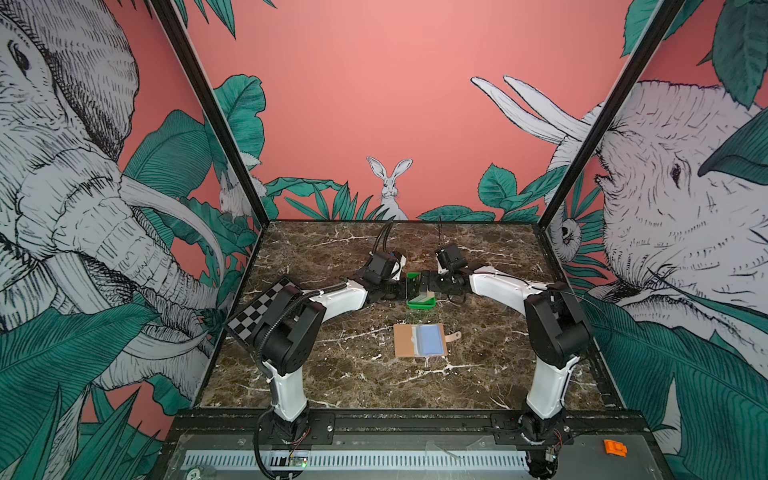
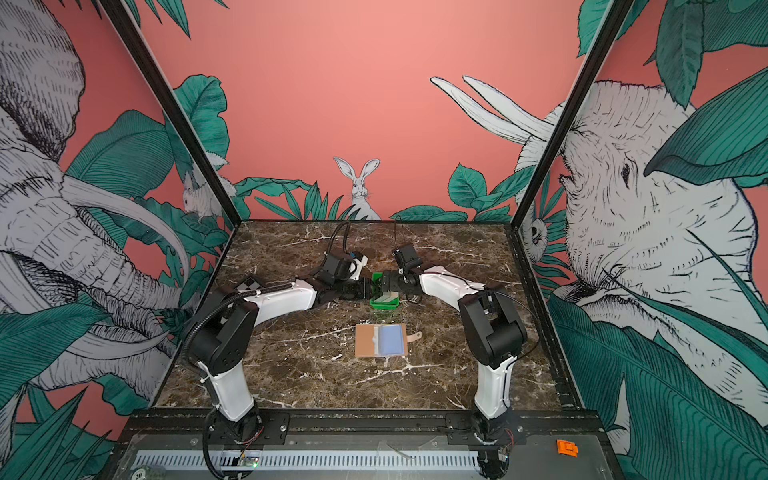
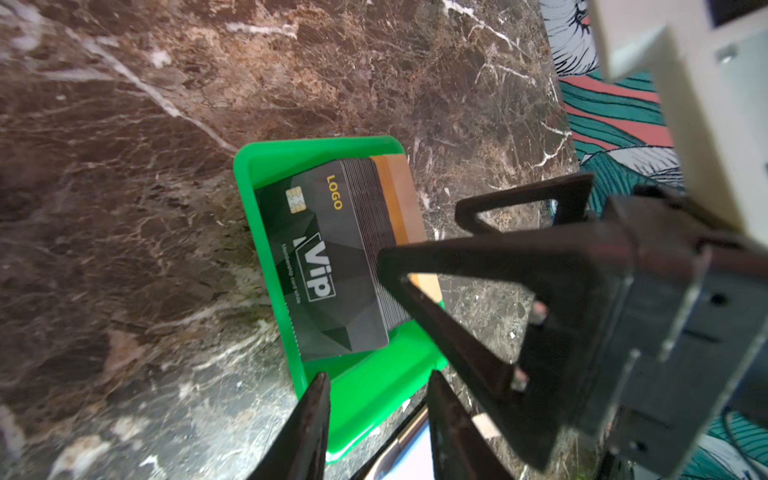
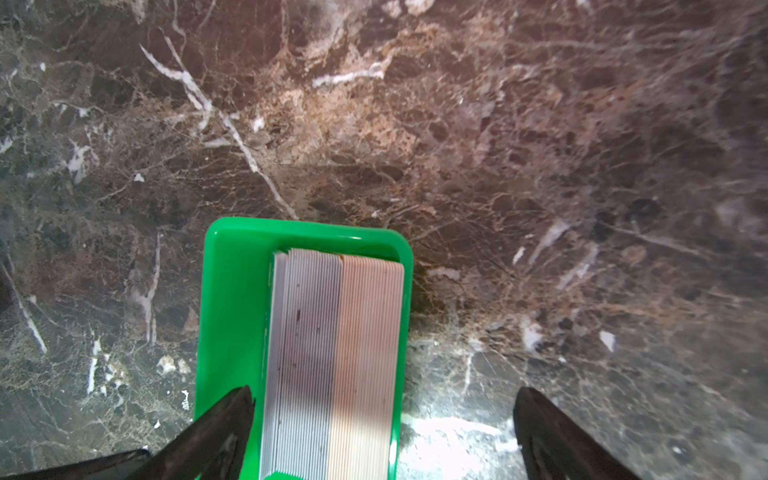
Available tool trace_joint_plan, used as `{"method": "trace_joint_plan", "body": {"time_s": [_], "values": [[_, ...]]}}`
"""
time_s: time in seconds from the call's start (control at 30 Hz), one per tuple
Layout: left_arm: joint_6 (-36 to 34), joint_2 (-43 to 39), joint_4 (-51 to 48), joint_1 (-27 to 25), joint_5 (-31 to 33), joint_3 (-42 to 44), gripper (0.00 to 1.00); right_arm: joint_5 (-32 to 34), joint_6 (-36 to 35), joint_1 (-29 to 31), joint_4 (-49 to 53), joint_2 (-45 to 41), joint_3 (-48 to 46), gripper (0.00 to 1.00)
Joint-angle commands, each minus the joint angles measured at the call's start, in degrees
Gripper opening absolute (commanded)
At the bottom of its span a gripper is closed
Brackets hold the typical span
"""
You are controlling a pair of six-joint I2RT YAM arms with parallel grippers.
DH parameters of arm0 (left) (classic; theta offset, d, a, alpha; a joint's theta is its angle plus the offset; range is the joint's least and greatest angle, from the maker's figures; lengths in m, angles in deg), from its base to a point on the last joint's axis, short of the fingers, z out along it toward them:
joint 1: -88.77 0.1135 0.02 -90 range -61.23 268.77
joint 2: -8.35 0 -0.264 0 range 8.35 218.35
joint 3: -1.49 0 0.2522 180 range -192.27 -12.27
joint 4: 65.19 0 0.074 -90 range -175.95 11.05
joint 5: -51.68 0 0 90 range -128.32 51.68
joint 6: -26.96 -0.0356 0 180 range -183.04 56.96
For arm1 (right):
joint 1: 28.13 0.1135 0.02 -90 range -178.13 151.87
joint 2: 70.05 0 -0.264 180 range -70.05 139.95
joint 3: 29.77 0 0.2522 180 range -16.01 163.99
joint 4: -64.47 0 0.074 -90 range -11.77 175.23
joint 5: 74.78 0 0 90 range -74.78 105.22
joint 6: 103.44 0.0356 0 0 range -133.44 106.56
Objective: Put the credit cards into the card holder
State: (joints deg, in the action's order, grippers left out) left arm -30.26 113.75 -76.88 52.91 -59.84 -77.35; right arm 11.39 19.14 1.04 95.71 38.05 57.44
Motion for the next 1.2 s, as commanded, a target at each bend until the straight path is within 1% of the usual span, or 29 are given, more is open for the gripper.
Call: {"method": "trace_joint_plan", "body": {"time_s": [0.0, 0.13, 0.3, 0.6, 0.83, 0.97, 1.17], "values": [[-0.51, 1.37, -0.54, 0.44, -0.49, -2.94, 0.38, -2.19, -0.29, -0.46, -2.24, 1.18, 0.64, 0.96], [0.1, 3.88, -0.88, 0.61, -1.93, -4.72, 0.33, -2.92, -0.05, -0.5, -2.84, 2.01, 0.74, 0.96], [0.43, 5.76, -1.54, 0.79, -1.68, -6.02, 0.28, -2.29, 0.18, -0.6, -1.83, 3.12, 1.33, 0.96], [0.27, 6.67, -1.98, 0.79, -1.94, -6.15, 0.25, -0.49, 0.96, -1.64, -1.81, 3.63, 0.99, 0.96], [0.67, 6.84, -1.81, 0.79, -2.12, -6.09, 0.23, -1.61, 0.69, -2.99, -1.73, 2.98, 0.84, 0.95], [1.48, 6.91, -1.04, 0.83, -2.28, -6.18, 0.21, -3.73, 0.99, -3.05, -3.58, 1.41, -1.93, 0.95], [2.3, 7.45, -0.24, 0.79, -3.05, -6.1, 0.19, -4.79, 1.64, -3.02, -5.58, -1.03, -6.46, 0.95]]}}
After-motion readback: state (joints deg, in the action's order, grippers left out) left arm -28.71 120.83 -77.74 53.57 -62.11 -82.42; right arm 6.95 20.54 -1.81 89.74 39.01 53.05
